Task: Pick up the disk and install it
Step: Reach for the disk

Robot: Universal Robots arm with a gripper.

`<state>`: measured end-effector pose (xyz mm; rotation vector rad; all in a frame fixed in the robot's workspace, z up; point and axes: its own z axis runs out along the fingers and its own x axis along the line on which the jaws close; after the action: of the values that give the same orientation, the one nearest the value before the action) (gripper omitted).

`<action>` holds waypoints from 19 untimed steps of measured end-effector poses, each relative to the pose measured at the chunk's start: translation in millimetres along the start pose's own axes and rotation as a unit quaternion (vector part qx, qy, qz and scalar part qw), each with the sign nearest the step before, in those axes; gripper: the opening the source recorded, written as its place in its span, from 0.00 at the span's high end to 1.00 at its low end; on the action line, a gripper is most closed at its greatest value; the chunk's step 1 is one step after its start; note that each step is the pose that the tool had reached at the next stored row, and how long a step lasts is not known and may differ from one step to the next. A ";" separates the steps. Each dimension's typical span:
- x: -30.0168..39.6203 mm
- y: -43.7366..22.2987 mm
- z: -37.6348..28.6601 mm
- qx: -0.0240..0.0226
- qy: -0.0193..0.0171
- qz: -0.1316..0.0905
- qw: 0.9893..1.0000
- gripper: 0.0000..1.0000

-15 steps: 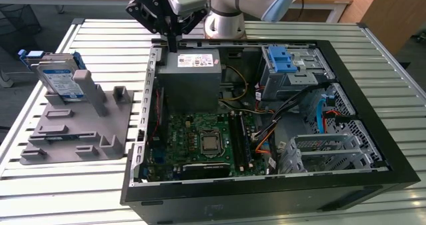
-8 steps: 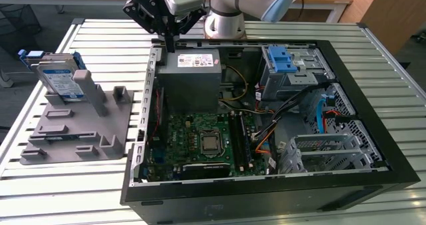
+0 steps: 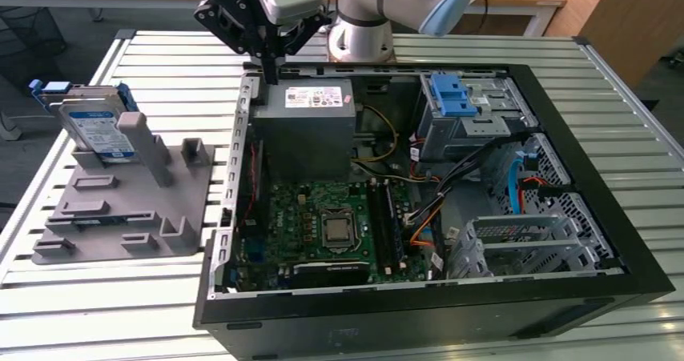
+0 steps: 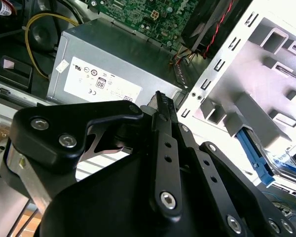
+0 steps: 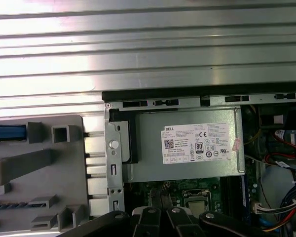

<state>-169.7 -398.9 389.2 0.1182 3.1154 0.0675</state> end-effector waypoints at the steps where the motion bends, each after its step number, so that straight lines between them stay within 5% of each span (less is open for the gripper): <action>1: 0.1 0.0 0.0 0.000 0.000 0.000 1.000 0.89; 19: 5.2 -0.4 0.2 0.000 0.000 0.000 1.000 0.89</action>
<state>-175.0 -398.9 388.8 0.1182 3.1154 0.0676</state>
